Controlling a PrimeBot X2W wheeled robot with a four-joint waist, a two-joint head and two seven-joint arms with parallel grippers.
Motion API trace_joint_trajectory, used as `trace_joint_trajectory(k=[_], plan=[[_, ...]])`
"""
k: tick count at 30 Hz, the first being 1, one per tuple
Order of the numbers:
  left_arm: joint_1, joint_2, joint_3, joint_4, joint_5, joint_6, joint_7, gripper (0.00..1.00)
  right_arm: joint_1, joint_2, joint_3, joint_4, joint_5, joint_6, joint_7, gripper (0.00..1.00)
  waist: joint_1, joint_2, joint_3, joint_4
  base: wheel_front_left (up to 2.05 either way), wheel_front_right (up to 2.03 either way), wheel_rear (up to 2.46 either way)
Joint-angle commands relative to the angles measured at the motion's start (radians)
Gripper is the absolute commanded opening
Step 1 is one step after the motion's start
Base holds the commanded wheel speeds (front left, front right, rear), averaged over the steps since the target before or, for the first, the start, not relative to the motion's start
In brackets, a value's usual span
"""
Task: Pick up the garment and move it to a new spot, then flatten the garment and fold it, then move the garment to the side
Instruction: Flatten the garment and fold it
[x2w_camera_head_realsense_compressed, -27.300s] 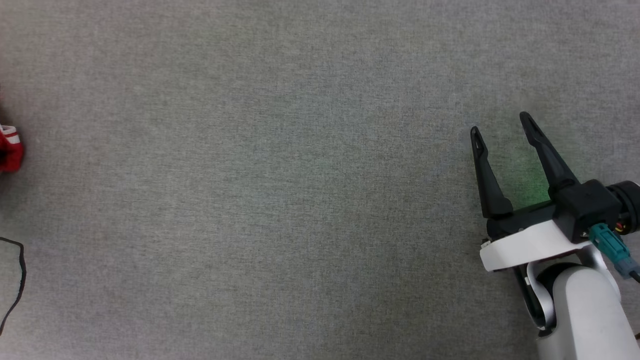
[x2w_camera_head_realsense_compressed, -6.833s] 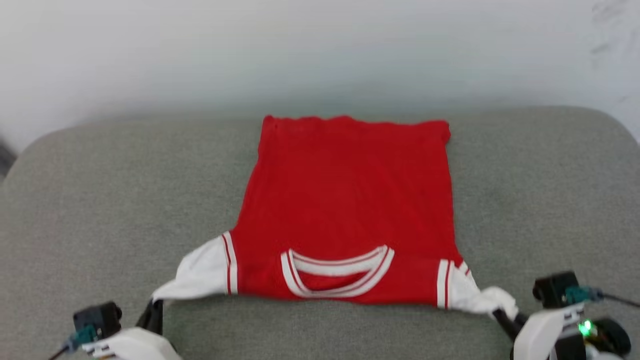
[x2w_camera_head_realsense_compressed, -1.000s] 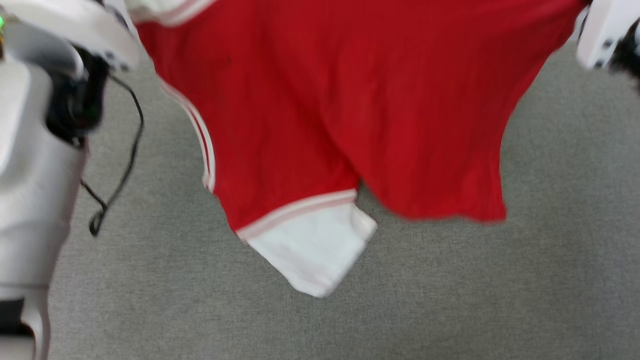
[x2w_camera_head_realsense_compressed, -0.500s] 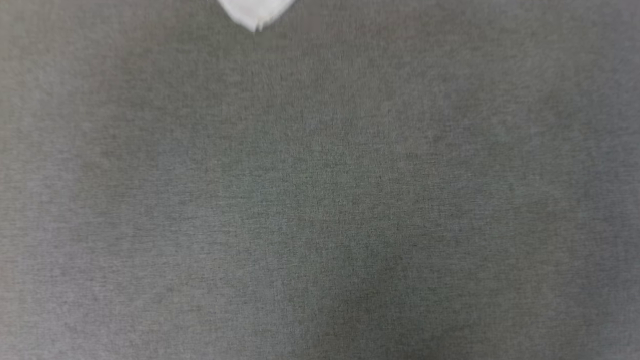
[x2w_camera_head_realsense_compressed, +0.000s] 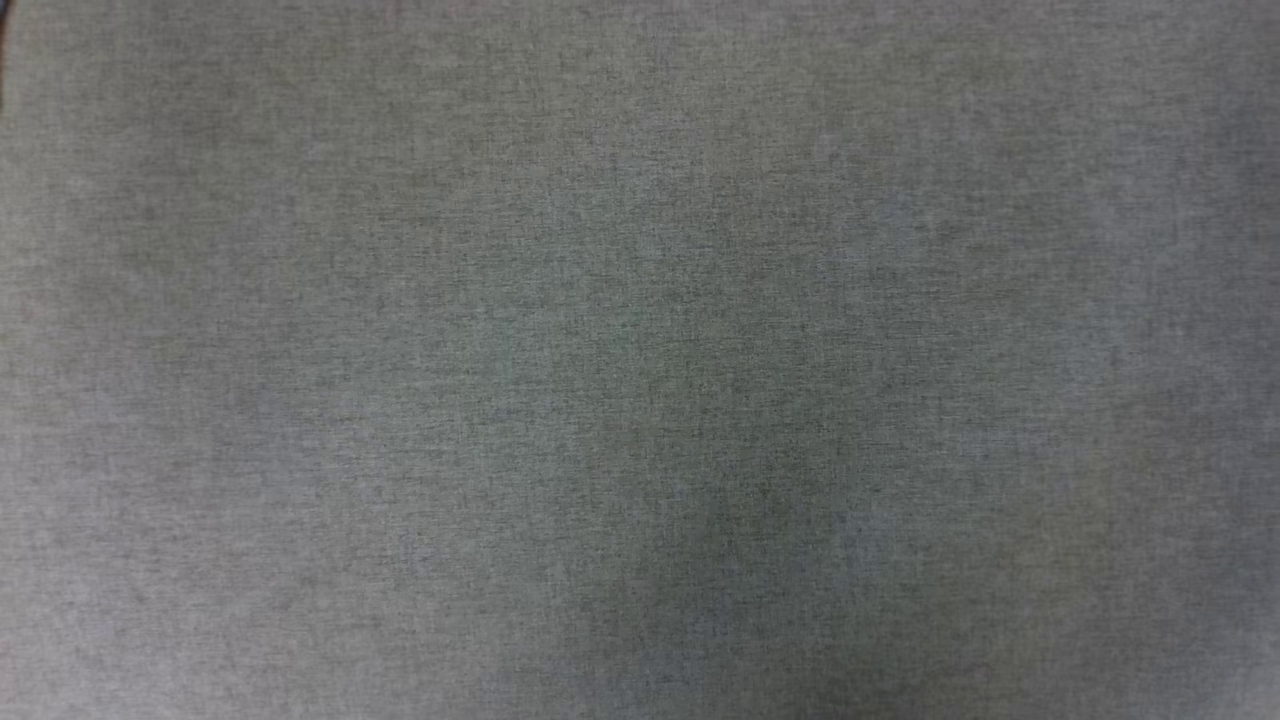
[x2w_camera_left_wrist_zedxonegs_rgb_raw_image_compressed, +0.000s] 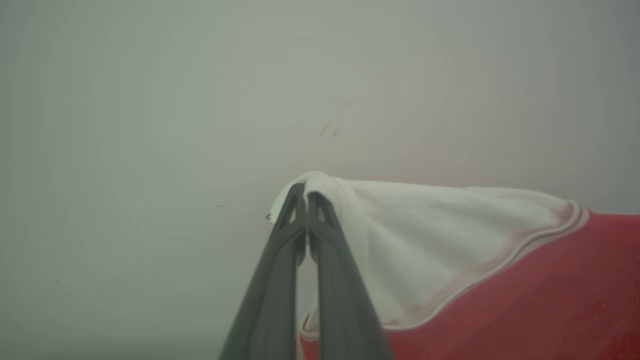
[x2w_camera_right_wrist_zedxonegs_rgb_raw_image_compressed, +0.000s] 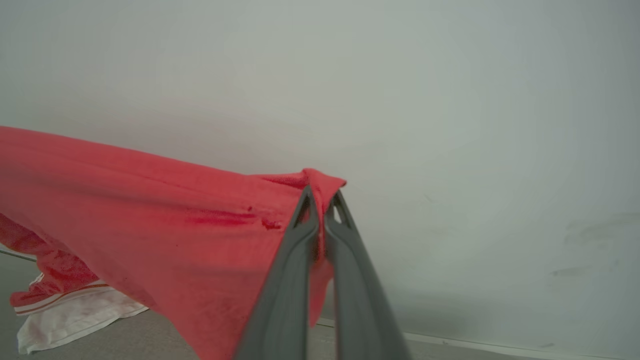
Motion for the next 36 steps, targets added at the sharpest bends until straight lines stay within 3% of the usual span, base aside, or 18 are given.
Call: trace_joint_trajectory(k=[1,9,19,24,27,30,36], plan=[[0.027,-0.002,0.004,0.017,-0.01,-0.007,-0.013,0.0,0.001,-0.005,0.016,0.019,0.007,-0.002,-0.008,0.0,-0.0002,0.0,0.001,0.005,0.0,0.0,0.0],[0.253,-0.023,0.006,0.123,-0.072,-0.059,-0.073,0.0,0.2,-0.01,0.148,0.089,0.083,-0.002,-0.072,0.0,-0.0002,0.0,-0.129,0.02,0.0,0.0,0.0],[0.798,-0.042,0.046,0.079,-0.21,-0.076,-0.131,0.0,0.689,-0.08,0.239,0.006,0.194,-0.002,-0.112,0.0,-0.0002,0.0,-0.423,0.05,0.0,0.0,0.0],[1.032,-0.031,0.065,0.002,-0.242,-0.042,-0.144,0.0,0.893,-0.102,0.227,-0.055,0.22,-0.002,-0.106,0.0,-0.0002,0.0,-0.522,0.05,0.0,0.0,0.0],[1.208,-0.016,0.075,-0.088,-0.264,0.002,-0.141,0.0,1.044,-0.116,0.197,-0.112,0.23,-0.003,-0.098,0.0,-0.0002,0.0,-0.579,0.051,0.0,0.0,0.0],[1.372,0.013,0.091,-0.203,-0.284,0.056,-0.13,0.0,1.185,-0.117,0.15,-0.181,0.224,-0.004,-0.085,0.0,-0.0002,0.0,-0.62,0.05,0.0,0.0,0.0],[1.67,0.056,0.112,-0.507,-0.319,0.214,-0.075,0.0,1.441,-0.089,0.023,-0.351,0.182,-0.007,-0.02,0.0,-0.0002,0.0,-0.683,0.05,0.0,0.0,0.0]])
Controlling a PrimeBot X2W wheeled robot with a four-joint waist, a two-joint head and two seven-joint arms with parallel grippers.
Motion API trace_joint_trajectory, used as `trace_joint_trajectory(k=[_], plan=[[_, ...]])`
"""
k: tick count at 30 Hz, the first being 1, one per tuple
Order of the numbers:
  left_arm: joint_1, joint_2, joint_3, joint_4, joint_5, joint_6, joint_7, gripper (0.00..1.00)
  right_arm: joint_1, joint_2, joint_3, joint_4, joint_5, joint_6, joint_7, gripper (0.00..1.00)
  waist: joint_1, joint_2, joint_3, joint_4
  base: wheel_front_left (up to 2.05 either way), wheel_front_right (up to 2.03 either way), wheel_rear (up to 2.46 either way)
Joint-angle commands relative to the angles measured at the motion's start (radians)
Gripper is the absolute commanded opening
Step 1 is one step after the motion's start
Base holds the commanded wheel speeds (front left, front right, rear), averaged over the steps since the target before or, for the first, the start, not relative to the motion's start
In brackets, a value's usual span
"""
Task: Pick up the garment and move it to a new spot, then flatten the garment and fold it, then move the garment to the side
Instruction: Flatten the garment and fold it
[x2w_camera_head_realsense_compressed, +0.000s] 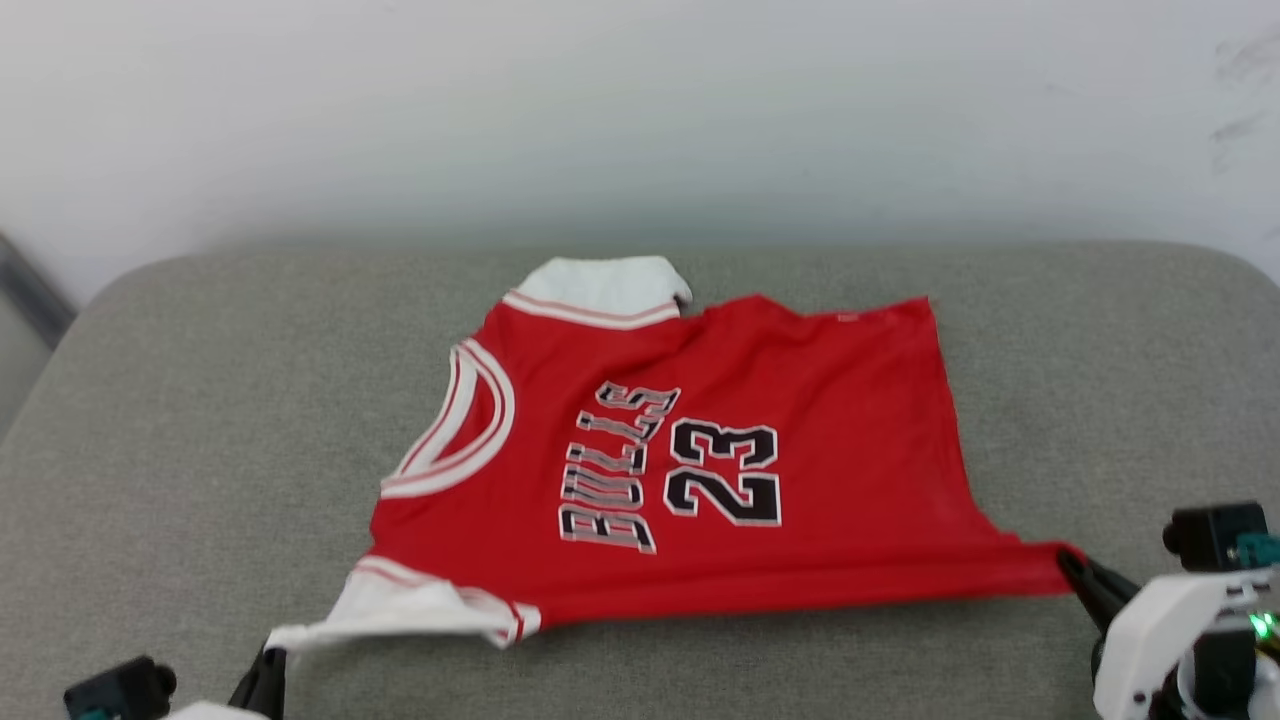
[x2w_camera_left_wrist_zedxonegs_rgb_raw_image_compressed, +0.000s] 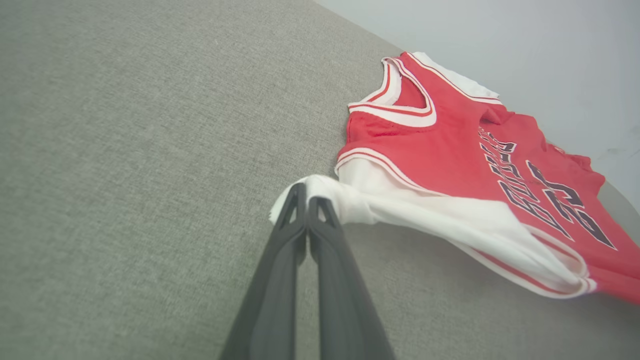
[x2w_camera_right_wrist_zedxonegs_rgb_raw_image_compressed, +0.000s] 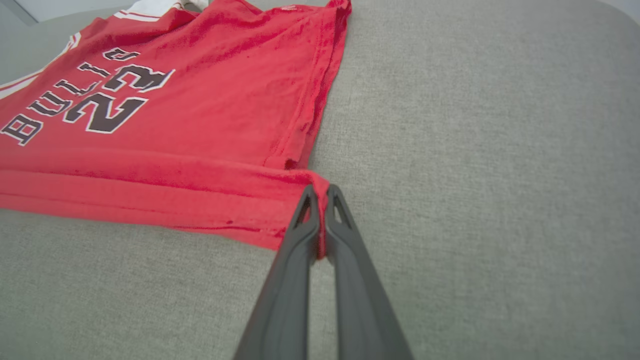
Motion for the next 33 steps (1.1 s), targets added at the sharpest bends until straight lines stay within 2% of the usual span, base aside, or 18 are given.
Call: trace_joint_trajectory(k=[1,7,9,12,17,19,26,33], plan=[[0.026,0.025,0.023,-0.011,-0.007,0.028,-0.001,0.0,0.025,-0.012,-0.029,-0.012,-0.009,-0.012,0.007,0.0,0.0005,0.0,-0.017,0.001,0.0,0.0,0.0],[0.219,0.083,0.047,-0.313,-0.019,0.173,0.062,0.0,0.24,0.075,-0.17,-0.261,-0.093,-0.01,0.16,0.0,0.0005,0.0,-0.026,0.005,0.0,0.0,0.0],[0.242,0.108,0.054,-0.393,-0.01,0.204,0.079,0.0,0.287,0.11,-0.204,-0.342,-0.116,-0.009,0.217,0.0,0.0005,0.0,-0.022,0.006,0.0,0.0,0.0],[0.218,0.125,0.046,-0.462,0.004,0.224,0.104,0.0,0.313,0.156,-0.236,-0.428,-0.15,-0.008,0.285,0.0,0.0005,0.0,-0.013,0.003,0.0,0.0,0.0],[0.094,0.134,-0.015,-0.471,0.046,0.206,0.159,0.0,0.24,0.193,-0.236,-0.459,-0.192,-0.008,0.348,0.0,0.0005,0.0,0.022,-0.011,0.0,0.0,0.0],[0.028,0.119,-0.035,-0.447,0.059,0.192,0.173,0.0,0.199,0.21,-0.229,-0.44,-0.195,-0.008,0.357,0.0,0.0005,0.0,0.047,-0.015,0.0,0.0,0.0],[-0.165,0.08,-0.085,-0.306,0.08,0.123,0.203,0.0,0.038,0.192,-0.174,-0.337,-0.211,-0.007,0.34,0.0,0.0005,0.0,0.153,-0.023,0.0,0.0,0.0],[-0.298,0.028,-0.106,-0.15,0.094,0.057,0.173,0.0,-0.088,0.172,-0.126,-0.196,-0.209,-0.007,0.269,0.0,0.0005,0.0,0.234,-0.019,0.0,0.0,0.0]])
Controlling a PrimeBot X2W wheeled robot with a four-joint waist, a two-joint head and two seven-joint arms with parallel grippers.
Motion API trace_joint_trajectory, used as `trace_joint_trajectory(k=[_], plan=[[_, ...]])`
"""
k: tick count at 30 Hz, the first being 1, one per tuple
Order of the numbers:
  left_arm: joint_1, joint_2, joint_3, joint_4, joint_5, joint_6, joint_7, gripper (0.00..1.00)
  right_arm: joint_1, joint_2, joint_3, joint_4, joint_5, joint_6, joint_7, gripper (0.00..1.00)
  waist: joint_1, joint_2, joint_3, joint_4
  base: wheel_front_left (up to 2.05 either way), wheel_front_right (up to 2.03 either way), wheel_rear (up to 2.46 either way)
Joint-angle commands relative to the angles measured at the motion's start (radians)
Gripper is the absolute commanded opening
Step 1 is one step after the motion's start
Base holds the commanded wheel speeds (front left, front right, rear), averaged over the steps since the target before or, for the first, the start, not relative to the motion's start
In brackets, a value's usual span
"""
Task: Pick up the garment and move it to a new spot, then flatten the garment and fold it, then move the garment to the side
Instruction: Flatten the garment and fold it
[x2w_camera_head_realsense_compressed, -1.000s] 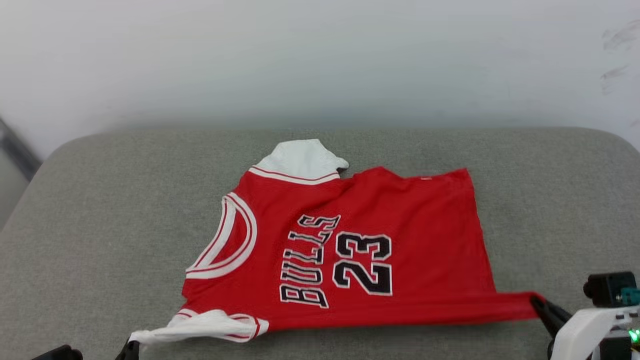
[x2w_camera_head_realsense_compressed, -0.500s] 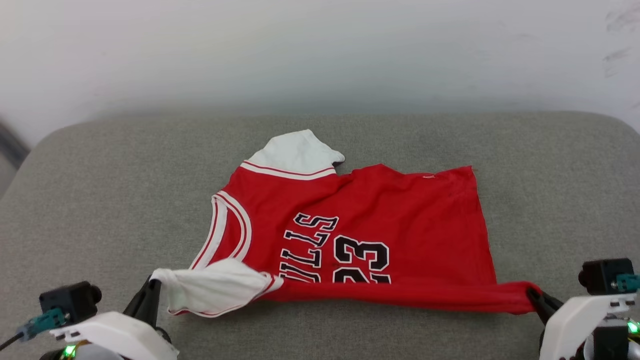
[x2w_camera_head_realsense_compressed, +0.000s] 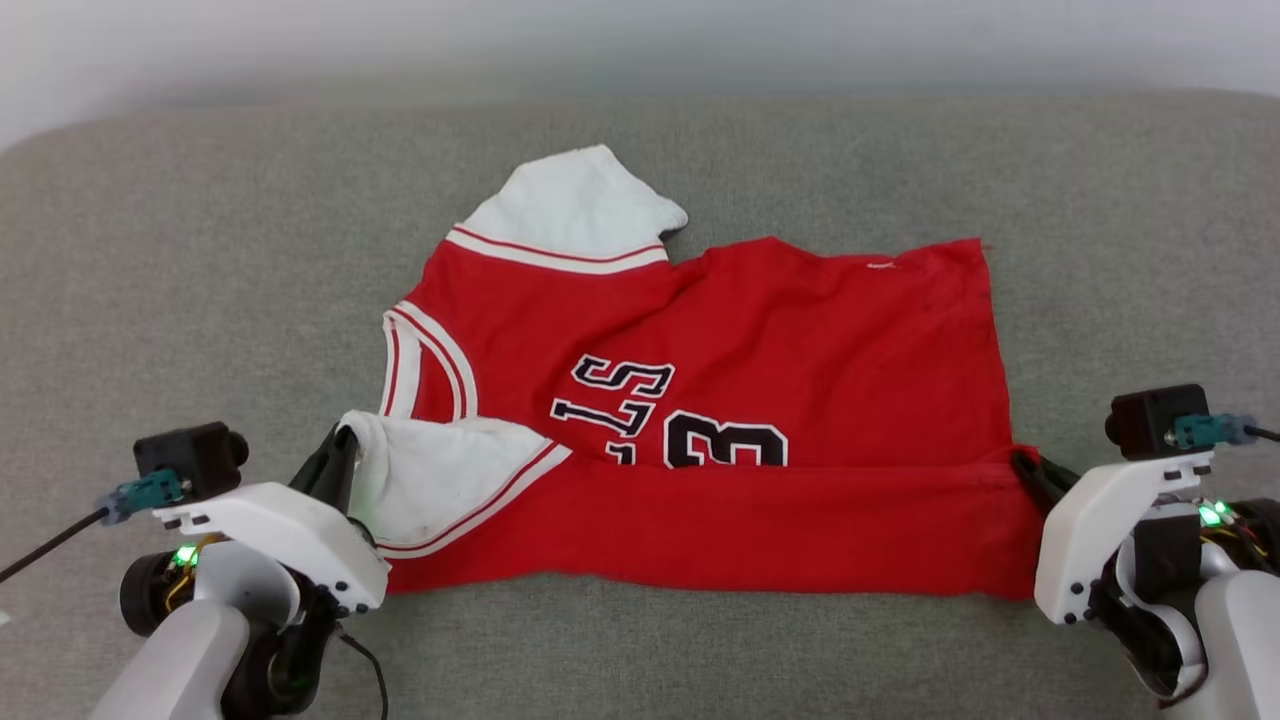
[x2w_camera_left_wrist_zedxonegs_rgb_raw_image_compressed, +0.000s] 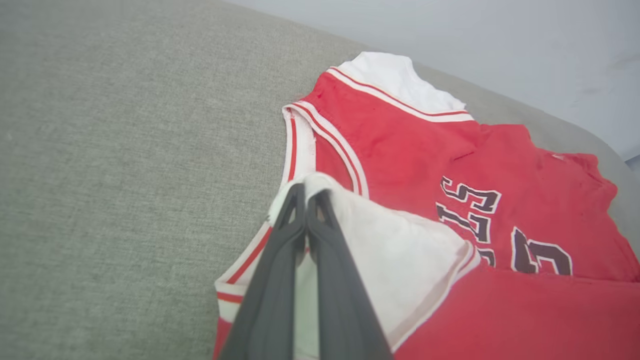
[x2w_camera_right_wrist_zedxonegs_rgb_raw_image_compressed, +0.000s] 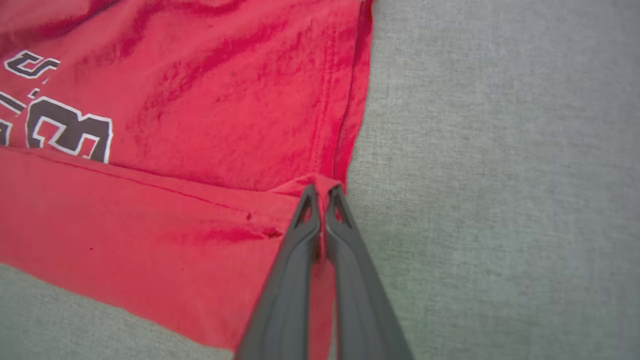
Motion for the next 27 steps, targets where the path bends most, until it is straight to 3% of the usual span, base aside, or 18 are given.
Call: trace_joint_trajectory(k=[1,2,4,6,7,12,18,23,27], plan=[[-0.018,-0.009,-0.004,0.02,-0.001,-0.01,-0.003,0.0,-0.019,-0.004,0.005,0.019,-0.001,-0.002,-0.017,0.0,-0.0002,0.0,0.025,0.0,0.0,0.0,0.0],[-0.026,-0.015,-0.016,0.042,-0.004,-0.021,0.009,0.0,-0.032,-0.004,0.015,0.04,0.002,-0.001,-0.03,0.05,-0.0002,0.0,0.033,0.0,0.0,0.0,0.0],[-0.048,-0.028,-0.024,0.091,-0.013,-0.044,0.018,0.0,-0.052,-0.005,0.034,0.084,0.007,-0.001,-0.055,0.42,-0.0002,0.0,0.041,-0.002,0.0,0.0,0.0],[-0.059,-0.047,-0.029,0.143,-0.035,-0.071,0.03,0.62,-0.063,-0.005,0.054,0.13,0.016,-0.002,-0.075,1.0,-0.0002,0.0,0.045,-0.006,0.0,0.0,0.0],[-0.063,-0.059,-0.026,0.162,-0.048,-0.083,0.027,1.0,-0.067,-0.007,0.064,0.15,0.016,-0.001,-0.087,1.0,-0.0002,0.0,0.045,-0.008,0.0,0.0,0.0],[-0.071,-0.079,-0.017,0.25,-0.073,-0.122,0.007,1.0,-0.07,-0.01,0.09,0.22,0.035,-0.002,-0.178,1.0,-0.0002,0.0,0.024,-0.014,0.0,0.0,0.0],[-0.049,-0.053,-0.008,0.28,-0.073,-0.135,-0.005,1.0,-0.036,-0.017,0.097,0.208,0.044,-0.002,-0.366,1.0,-0.0002,0.0,-0.053,-0.025,0.0,0.0,0.0],[-0.014,0.016,-0.017,0.227,-0.07,-0.12,0.062,1.0,0.013,-0.011,0.081,0.141,0.016,-0.001,-0.515,1.0,-0.0002,0.0,-0.13,-0.04,0.0,0.0,0.0],[0.013,0.09,-0.036,0.147,-0.086,-0.093,0.188,1.0,0.061,0.006,0.061,0.057,-0.012,-0.001,-0.583,1.0,-0.0002,0.0,-0.164,-0.056,0.0,0.0,0.0]])
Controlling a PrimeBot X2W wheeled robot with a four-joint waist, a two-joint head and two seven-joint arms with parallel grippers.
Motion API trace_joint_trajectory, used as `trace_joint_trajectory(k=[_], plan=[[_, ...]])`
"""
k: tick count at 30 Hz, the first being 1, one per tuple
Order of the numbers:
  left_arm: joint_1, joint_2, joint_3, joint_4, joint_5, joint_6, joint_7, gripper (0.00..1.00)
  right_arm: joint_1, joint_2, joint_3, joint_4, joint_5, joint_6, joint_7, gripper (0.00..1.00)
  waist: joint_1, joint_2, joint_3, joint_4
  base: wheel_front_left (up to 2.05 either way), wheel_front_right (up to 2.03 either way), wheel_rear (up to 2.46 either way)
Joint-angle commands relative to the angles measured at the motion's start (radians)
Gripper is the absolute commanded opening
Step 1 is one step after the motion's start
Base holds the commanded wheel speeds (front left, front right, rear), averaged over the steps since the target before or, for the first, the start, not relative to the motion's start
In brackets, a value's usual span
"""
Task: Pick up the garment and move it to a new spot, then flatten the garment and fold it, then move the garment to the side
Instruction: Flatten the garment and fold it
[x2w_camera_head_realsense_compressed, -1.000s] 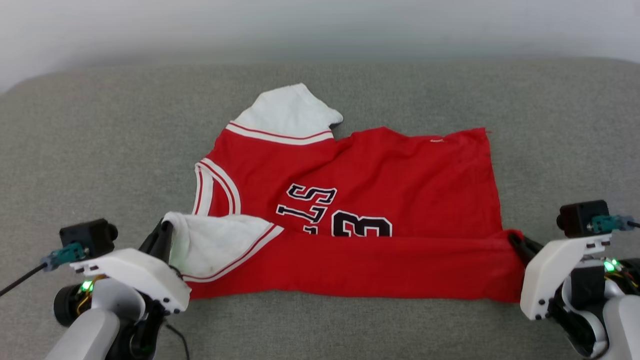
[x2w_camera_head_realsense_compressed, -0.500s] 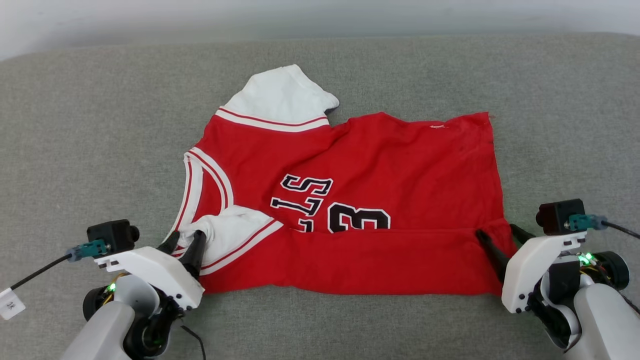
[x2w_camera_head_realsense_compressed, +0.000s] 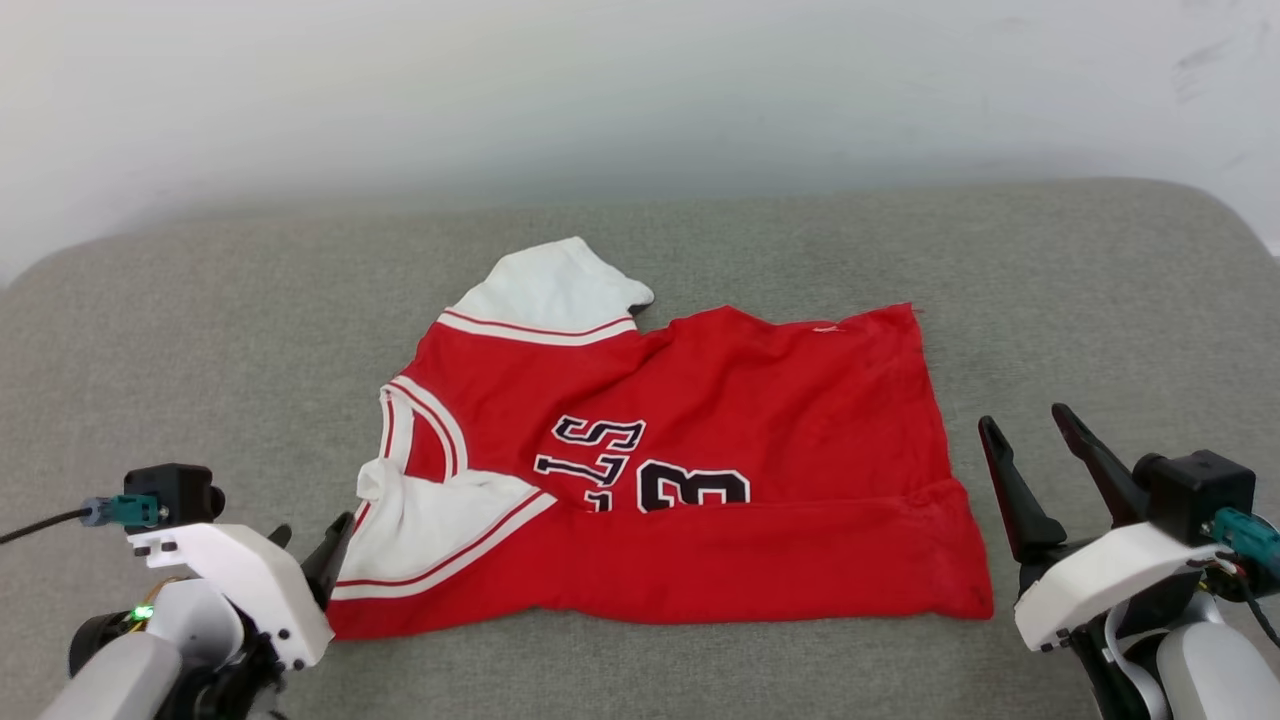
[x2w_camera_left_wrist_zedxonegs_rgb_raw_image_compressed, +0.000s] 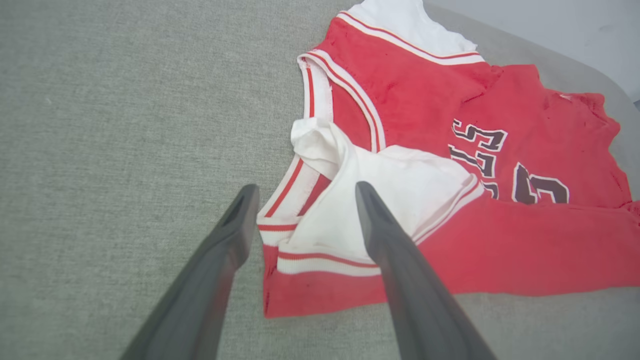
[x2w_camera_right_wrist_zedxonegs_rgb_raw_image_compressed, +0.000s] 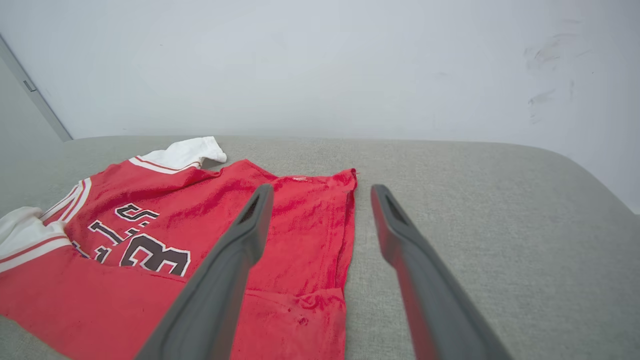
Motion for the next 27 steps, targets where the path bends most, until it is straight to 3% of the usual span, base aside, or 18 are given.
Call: trace_joint_trajectory(k=[1,6,12,19,22,23,24,25,27], plan=[[0.014,0.03,-0.006,-0.021,-0.008,0.009,0.042,1.0,0.022,0.01,-0.005,-0.029,-0.012,-0.001,-0.016,1.0,0.0001,0.0,-0.02,-0.019,0.0,0.0,0.0],[0.04,0.128,-0.031,-0.111,-0.06,0.04,0.253,1.0,0.076,0.039,-0.006,-0.15,-0.032,-0.001,-0.021,1.0,0.0001,0.0,-0.005,-0.052,0.0,0.0,0.0],[0.049,0.187,-0.037,-0.17,-0.08,0.084,0.363,1.0,0.099,0.07,-0.007,-0.234,-0.057,-0.001,-0.007,1.0,0.0001,0.0,0.059,-0.097,0.0,0.0,0.0],[0.045,0.172,-0.027,-0.119,-0.122,0.096,0.399,1.0,0.073,0.091,0.001,-0.26,-0.067,-0.001,-0.009,1.0,0.0001,0.0,0.148,-0.155,0.0,0.0,0.0],[0.063,0.141,-0.035,-0.073,-0.144,0.09,0.406,1.0,0.067,0.092,0.002,-0.256,-0.064,-0.001,-0.014,1.0,0.0001,0.0,0.168,-0.17,0.0,0.0,0.0],[0.071,0.124,-0.041,-0.061,-0.152,0.089,0.406,0.47,0.064,0.091,0.002,-0.255,-0.062,-0.001,-0.018,1.0,0.0001,0.0,0.169,-0.172,0.0,0.0,0.0],[0.078,0.107,-0.044,-0.053,-0.158,0.081,0.398,0.36,0.063,0.089,0.0,-0.254,-0.061,-0.001,-0.015,1.0,0.0001,0.0,0.17,-0.173,0.0,0.0,0.0],[0.08,0.096,-0.045,-0.044,-0.158,0.076,0.386,0.0,0.064,0.087,-0.002,-0.253,-0.06,-0.001,-0.011,1.0,0.0001,0.0,0.17,-0.172,0.0,0.0,0.0],[0.079,0.076,-0.049,-0.032,-0.153,0.063,0.366,0.0,0.066,0.083,-0.01,-0.257,-0.052,-0.001,0.0,1.0,0.0001,0.0,0.164,-0.165,0.0,0.0,0.0]])
